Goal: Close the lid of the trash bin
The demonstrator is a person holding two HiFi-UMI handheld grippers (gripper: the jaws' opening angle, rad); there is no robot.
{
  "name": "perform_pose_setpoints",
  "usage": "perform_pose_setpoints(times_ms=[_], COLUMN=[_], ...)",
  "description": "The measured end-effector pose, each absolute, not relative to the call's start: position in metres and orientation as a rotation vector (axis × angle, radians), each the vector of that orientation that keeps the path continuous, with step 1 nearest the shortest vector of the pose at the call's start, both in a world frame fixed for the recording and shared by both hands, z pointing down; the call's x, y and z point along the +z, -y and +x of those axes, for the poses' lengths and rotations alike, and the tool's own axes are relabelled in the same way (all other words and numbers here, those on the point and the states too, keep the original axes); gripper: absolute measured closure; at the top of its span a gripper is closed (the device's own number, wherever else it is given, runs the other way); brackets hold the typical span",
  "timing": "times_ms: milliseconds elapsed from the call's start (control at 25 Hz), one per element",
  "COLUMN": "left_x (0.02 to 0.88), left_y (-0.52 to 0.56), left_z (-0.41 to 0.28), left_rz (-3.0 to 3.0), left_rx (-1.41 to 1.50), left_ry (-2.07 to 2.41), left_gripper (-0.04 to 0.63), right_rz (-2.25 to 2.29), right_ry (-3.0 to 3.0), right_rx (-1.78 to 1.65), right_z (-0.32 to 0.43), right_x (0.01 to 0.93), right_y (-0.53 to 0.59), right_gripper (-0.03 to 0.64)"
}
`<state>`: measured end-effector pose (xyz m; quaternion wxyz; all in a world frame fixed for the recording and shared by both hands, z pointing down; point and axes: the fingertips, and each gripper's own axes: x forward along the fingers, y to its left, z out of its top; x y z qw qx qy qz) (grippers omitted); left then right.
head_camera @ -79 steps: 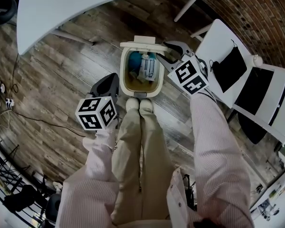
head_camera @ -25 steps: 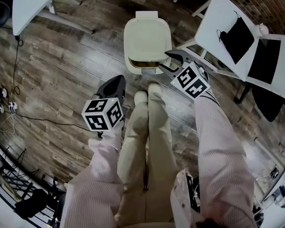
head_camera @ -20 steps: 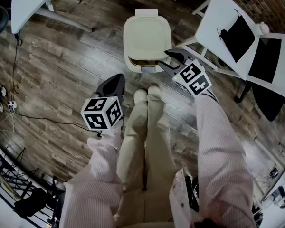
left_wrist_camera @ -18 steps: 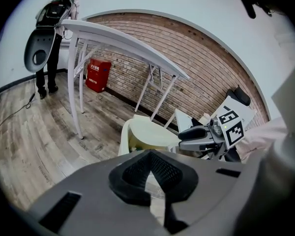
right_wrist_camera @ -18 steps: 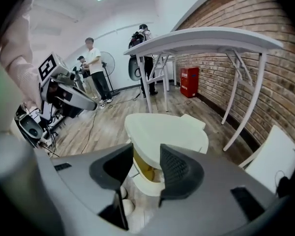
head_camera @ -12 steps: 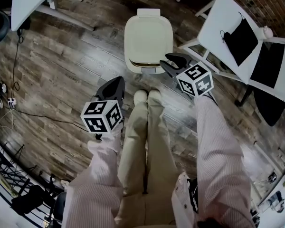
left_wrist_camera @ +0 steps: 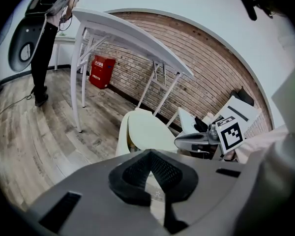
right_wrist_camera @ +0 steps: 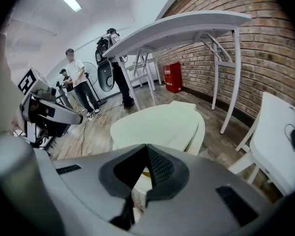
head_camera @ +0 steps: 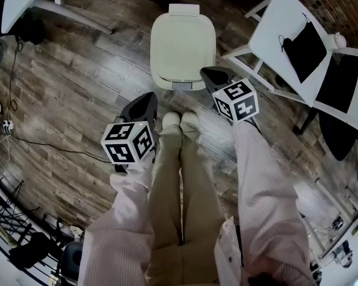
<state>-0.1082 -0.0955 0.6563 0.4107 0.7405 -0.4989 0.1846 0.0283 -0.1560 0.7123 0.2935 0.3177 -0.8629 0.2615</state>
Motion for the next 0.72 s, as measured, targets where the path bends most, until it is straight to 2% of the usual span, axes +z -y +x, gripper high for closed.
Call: perform_pose_setpoints(times_ms=[720], left_x=[0.701], left_y=[0.102], left_z=[-0.103], left_rz=[1.867], left_rx=[0.468], left_ry=[1.225], left_gripper=[0.601], right_rz=[0.871], right_ry=[2.206], right_rx=[0.64], right_z=[0.022], right_x=[0.756], right_y=[0.152], right_gripper=[0.612])
